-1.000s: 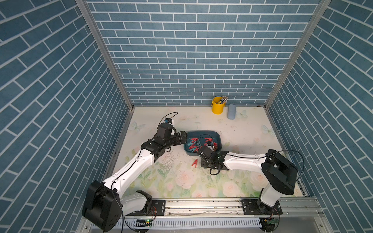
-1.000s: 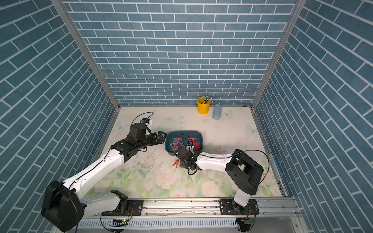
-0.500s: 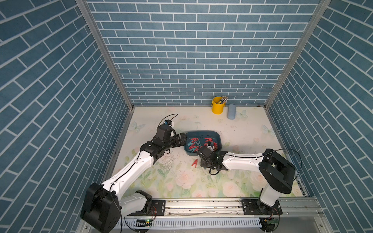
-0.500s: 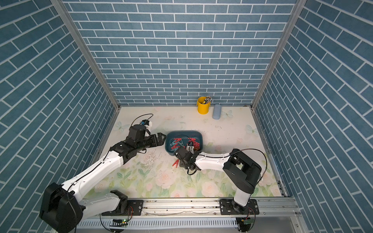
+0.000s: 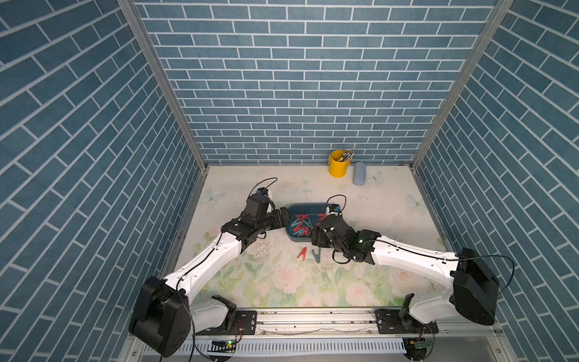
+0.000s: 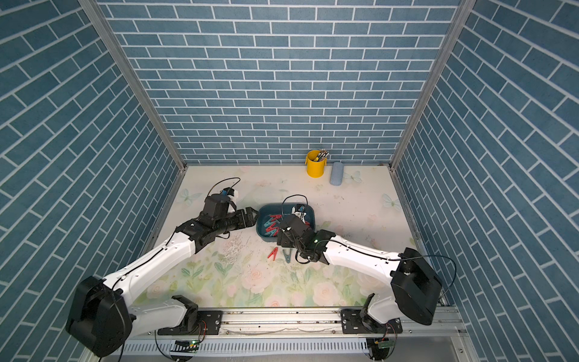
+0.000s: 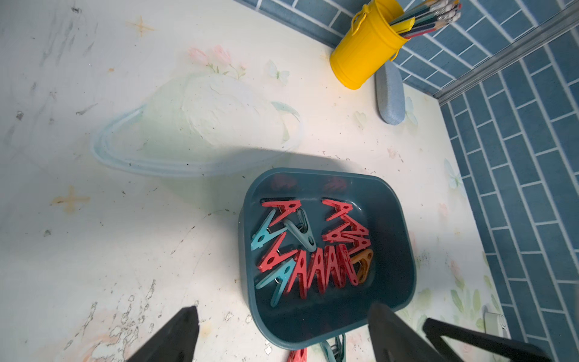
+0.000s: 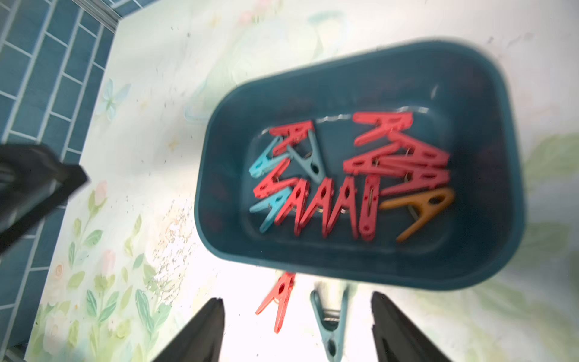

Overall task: Take the clothespins out of the storage box
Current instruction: Place the clothespin at the center of the board, then pick up the clothespin from the storage box.

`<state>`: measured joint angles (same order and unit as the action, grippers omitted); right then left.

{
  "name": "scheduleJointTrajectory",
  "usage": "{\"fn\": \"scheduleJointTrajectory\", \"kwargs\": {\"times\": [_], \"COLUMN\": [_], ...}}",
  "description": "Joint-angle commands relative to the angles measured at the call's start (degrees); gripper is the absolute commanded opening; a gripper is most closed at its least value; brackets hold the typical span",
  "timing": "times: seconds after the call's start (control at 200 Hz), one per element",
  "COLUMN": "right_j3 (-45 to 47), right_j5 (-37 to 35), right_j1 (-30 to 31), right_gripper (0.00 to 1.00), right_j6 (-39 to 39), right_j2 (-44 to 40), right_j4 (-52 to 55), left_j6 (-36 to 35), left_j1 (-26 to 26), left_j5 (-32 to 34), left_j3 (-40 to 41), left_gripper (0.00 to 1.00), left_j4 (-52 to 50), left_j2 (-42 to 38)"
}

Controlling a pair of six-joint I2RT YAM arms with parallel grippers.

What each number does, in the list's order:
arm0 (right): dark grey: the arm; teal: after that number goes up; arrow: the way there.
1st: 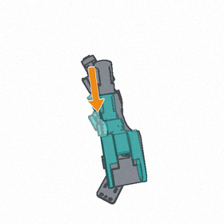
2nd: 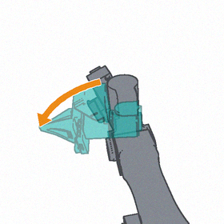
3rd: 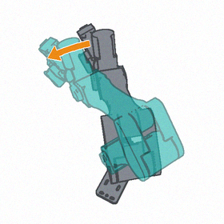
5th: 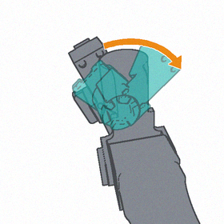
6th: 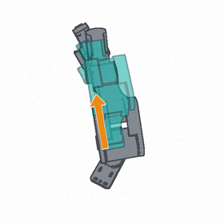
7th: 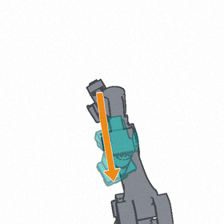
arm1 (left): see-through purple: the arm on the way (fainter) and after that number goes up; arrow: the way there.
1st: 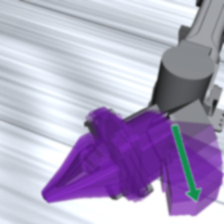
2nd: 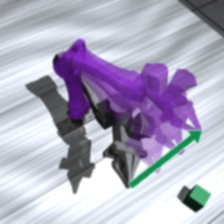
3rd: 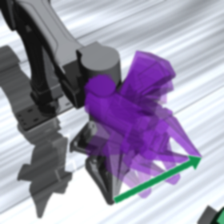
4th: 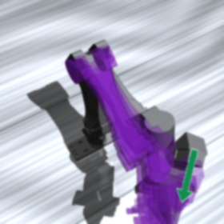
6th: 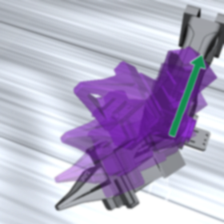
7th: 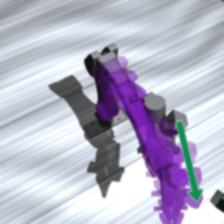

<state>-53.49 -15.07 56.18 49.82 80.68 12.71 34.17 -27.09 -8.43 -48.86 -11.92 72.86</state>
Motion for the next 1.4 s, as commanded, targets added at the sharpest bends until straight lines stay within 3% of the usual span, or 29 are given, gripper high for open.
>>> {"fn": "scheduleJointTrajectory", "kwargs": {"times": [0.0, 0.12, 0.275, 0.355, 0.61, 0.925, 1.395], "right_j3": [1.29, 2.47, 3.69, 3.94, 4.31, 5.05, 5.65], "right_j5": [1.26, 3.29, 4.52, 4.57, 5.69, 6.46, 7.17], "right_j1": [-2.57, -5.51, -8.68, -9.8, -12.27, -14.12, -15.07], "right_gripper": [0.87, 1.0, 0.99, 1.0, 0.99, 0.99, 0.99], "right_j6": [-5.4, -7.16, -8.98, -9.69, -11.58, -12.23, -12.2], "right_j2": [-2.25, -3.88, -5.65, -6.43, -7.64, -8.35, -8.44], "right_j4": [-0.94, -2.29, -3.21, -3.35, -3.31, -3.1, -3.35], "left_j6": [1.54, 3.44, 6.43, 7.77, 11.58, 13.54, 14.4], "left_j1": [-2.4, -5.79, -10.35, -11.63, -12.37, -12.35, -11.69], "left_j5": [2.03, 4.41, 7.93, 8.65, 10.84, 12.53, 14.91], "left_j3": [-3.23, -6.86, -11.8, -14.79, -22.22, -27.52, -31.21], "left_gripper": [0.86, 0.74, 0.58, 0.45, 0.3, 0.24, 0.28], "left_j4": [0.03, -0.92, -2.31, -3.52, -7.09, -9.65, -11.54], "left_j2": [3.43, 8.41, 15.89, 20.25, 31.64, 39.55, 44.59]}}
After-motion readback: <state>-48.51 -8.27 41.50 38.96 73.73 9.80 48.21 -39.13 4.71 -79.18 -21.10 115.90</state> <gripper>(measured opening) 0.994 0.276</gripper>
